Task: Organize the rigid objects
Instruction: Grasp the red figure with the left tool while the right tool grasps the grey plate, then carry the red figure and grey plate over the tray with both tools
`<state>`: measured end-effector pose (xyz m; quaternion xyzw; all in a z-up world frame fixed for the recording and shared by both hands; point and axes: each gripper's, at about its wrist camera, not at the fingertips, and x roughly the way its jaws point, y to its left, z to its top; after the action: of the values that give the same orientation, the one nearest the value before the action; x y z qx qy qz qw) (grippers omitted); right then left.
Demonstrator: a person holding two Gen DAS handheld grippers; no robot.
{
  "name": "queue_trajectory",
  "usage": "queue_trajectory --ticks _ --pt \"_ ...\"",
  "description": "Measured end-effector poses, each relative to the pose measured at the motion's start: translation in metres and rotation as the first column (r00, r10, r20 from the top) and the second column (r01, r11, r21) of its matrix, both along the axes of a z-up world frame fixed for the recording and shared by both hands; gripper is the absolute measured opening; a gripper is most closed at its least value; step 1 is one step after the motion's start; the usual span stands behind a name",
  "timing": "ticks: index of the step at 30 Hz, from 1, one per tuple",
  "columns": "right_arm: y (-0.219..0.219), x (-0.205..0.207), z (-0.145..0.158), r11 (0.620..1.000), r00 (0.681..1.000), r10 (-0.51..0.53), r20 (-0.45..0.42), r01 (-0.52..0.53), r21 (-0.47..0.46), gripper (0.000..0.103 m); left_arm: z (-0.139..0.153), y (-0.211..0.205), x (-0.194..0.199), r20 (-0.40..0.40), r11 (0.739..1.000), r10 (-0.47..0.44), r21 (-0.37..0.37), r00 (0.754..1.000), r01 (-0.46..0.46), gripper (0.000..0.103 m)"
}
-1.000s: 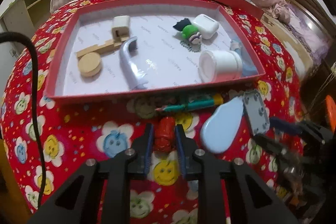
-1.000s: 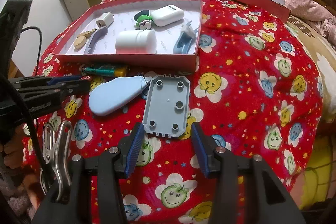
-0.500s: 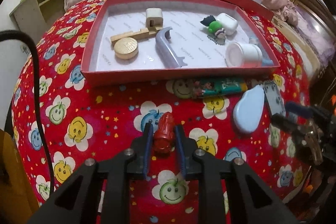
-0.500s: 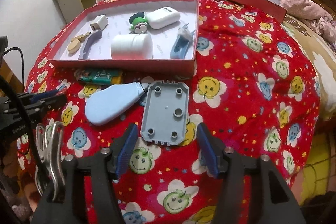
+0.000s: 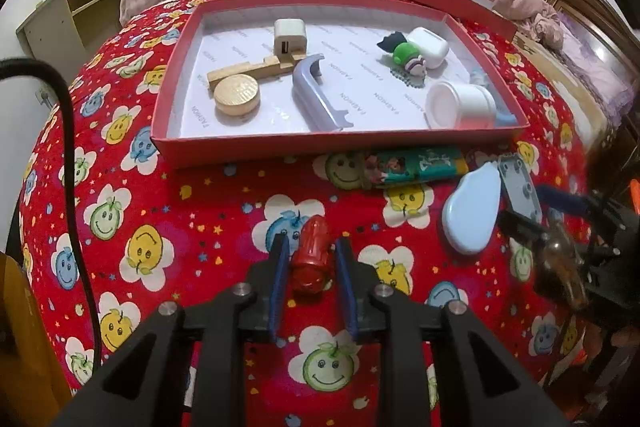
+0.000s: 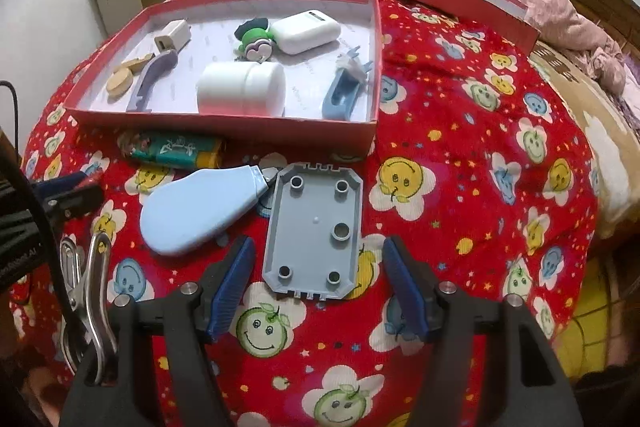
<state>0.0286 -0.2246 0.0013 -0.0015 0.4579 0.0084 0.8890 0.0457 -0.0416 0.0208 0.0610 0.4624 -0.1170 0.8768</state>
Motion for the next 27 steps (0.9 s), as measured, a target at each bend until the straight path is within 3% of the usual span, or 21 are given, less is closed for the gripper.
queue_trajectory --ticks 4,7,27 --pt "-0.001 0.001 0.0 1.0 1.0 -0.002 -0.003 0.002 0.0 0.066 0.0 0.0 0.0 0.006 1.0 -0.004 0.005 1.0 0.004 0.024" --pt "-0.002 -0.001 0.003 1.0 1.0 -0.005 0.006 0.005 0.005 0.045 0.0 0.0 -0.001 0.003 1.0 -0.002 -0.003 1.0 0.002 0.024" --pt "0.001 -0.012 0.013 0.995 0.999 0.03 -0.013 -0.029 0.093 0.045 0.02 0.024 0.001 0.003 0.995 0.04 -0.087 0.999 -0.04 0.022"
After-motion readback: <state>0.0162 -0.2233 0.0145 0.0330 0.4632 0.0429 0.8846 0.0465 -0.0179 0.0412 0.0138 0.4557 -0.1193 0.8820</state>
